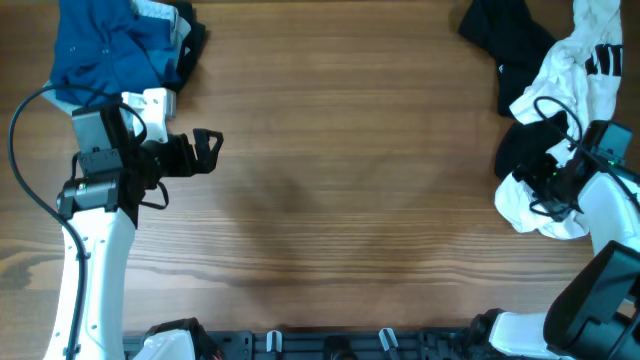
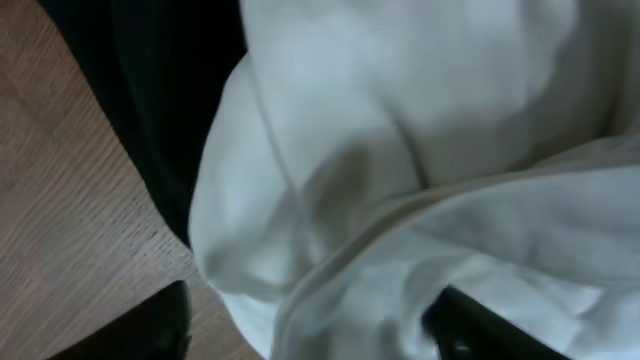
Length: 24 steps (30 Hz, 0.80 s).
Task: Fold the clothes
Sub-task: 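Reach the right gripper to the white t-shirt and grasp it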
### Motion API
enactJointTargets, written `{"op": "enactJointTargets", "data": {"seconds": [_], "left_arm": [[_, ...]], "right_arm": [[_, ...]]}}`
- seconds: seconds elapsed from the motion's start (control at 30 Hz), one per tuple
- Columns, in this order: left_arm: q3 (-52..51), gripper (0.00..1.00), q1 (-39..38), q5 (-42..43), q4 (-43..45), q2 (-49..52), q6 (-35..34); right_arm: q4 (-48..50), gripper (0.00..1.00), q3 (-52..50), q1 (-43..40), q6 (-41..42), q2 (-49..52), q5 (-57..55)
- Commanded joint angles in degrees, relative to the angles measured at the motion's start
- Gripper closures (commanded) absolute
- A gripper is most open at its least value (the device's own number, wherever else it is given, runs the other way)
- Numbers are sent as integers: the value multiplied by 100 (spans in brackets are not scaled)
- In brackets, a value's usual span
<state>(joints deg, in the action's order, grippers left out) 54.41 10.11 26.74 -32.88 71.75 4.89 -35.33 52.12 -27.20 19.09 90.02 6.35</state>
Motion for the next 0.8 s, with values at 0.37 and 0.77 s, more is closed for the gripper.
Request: {"op": "enactJointTargets", "data": {"seconds": [0.37, 0.77], "left_arm": [[109, 3, -33, 140, -151, 28, 39], [111, 13, -37, 153, -164, 28, 42]], "right_arm": [[280, 96, -50, 588, -422, 404, -149], [55, 96, 262, 588, -715, 87, 238]]}}
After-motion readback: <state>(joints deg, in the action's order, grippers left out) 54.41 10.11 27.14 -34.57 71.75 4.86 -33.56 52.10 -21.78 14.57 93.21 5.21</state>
